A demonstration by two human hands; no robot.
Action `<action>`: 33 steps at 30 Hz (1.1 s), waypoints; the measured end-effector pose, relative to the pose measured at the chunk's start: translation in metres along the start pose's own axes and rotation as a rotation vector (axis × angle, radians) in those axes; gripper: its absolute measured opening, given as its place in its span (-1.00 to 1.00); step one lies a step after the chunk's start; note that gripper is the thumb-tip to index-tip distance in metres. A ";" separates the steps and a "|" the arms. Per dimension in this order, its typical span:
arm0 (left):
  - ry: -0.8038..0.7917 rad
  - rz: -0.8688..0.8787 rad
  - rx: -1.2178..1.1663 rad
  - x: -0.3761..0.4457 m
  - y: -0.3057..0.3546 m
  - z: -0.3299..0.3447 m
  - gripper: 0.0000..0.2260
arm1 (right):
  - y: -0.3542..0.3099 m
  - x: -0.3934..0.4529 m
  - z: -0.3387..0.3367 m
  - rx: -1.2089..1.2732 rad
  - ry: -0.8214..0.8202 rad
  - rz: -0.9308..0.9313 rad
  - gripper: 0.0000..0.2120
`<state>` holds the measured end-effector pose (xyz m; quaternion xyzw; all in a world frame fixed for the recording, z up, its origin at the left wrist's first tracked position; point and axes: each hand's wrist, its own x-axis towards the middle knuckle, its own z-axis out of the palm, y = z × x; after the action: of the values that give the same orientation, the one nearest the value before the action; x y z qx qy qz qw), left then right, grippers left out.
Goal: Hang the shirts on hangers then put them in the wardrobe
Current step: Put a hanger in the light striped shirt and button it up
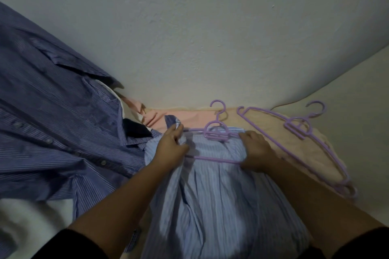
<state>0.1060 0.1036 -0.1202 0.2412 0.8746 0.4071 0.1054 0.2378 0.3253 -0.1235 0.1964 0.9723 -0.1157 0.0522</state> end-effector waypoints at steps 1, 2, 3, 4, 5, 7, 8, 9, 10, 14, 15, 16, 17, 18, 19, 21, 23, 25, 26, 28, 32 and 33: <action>0.004 -0.005 -0.018 0.000 -0.001 0.000 -0.41 | -0.004 0.003 -0.002 0.000 -0.014 -0.006 -0.11; 0.009 -0.009 -0.031 -0.001 -0.002 0.000 -0.41 | -0.007 0.006 -0.002 -0.009 -0.024 -0.012 -0.12; 0.018 -0.010 -0.044 -0.001 -0.003 0.001 -0.41 | -0.009 0.008 -0.001 -0.029 -0.028 -0.015 -0.13; 0.031 -0.008 -0.057 -0.001 -0.003 0.000 -0.41 | -0.010 0.009 0.000 -0.056 -0.028 -0.012 -0.15; 0.048 -0.002 -0.079 0.000 -0.002 0.000 -0.41 | -0.010 0.009 0.002 -0.089 -0.026 -0.004 -0.18; 0.080 0.027 -0.116 0.005 0.004 -0.004 -0.43 | -0.006 0.009 0.007 -0.151 -0.011 -0.001 -0.24; 0.086 0.044 -0.125 0.007 0.008 -0.007 -0.43 | -0.003 0.010 0.009 -0.172 -0.006 0.003 -0.26; 0.084 0.060 -0.140 0.011 0.011 -0.009 -0.43 | 0.000 0.010 0.011 -0.176 -0.007 0.012 -0.25; 0.083 0.073 -0.149 0.013 0.013 -0.011 -0.43 | 0.002 0.010 0.011 -0.161 -0.006 0.021 -0.23; 0.054 0.136 -0.135 0.018 0.016 -0.007 -0.42 | -0.013 0.016 0.007 0.014 0.098 -0.004 -0.19; 0.033 0.137 -0.116 0.018 0.015 -0.003 -0.41 | -0.020 0.018 0.004 0.058 0.108 0.011 -0.17; 0.008 0.124 -0.085 0.018 0.012 0.000 -0.40 | -0.026 0.020 0.004 0.086 0.103 0.029 -0.14; -0.016 0.106 -0.050 0.017 0.007 0.004 -0.38 | -0.031 0.021 0.005 0.092 0.092 0.036 -0.11; -0.040 0.088 -0.018 0.016 0.001 0.008 -0.35 | -0.033 0.021 0.010 0.077 0.079 0.031 -0.09; -0.072 0.061 0.009 0.013 -0.007 0.012 -0.33 | -0.034 0.020 0.016 0.040 0.072 0.013 -0.08; -0.117 0.002 0.050 0.005 -0.021 0.017 -0.37 | -0.034 0.019 0.028 -0.064 0.051 -0.028 -0.04; -0.051 0.010 0.130 -0.002 -0.035 0.022 -0.47 | -0.035 0.020 0.033 -0.087 0.009 -0.043 -0.01; 0.121 0.072 0.233 -0.004 -0.042 0.024 -0.56 | -0.031 0.025 0.034 -0.038 -0.052 -0.046 0.00; 0.208 0.106 0.266 -0.002 -0.041 0.023 -0.55 | -0.028 0.027 0.034 -0.008 -0.072 -0.058 -0.01; 0.319 0.229 0.299 0.005 -0.033 0.018 -0.46 | -0.019 0.031 0.032 0.037 -0.082 -0.086 -0.06; 0.331 0.636 0.463 0.037 -0.014 0.015 -0.29 | -0.003 0.040 0.029 0.167 0.091 -0.153 -0.27; 0.293 0.693 0.533 0.045 -0.008 0.015 -0.26 | 0.002 0.045 0.029 0.185 0.161 -0.168 -0.38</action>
<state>0.0700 0.1321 -0.1350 0.4781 0.8223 0.2088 -0.2274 0.1989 0.3363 -0.1584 0.1268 0.9715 -0.1926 -0.0542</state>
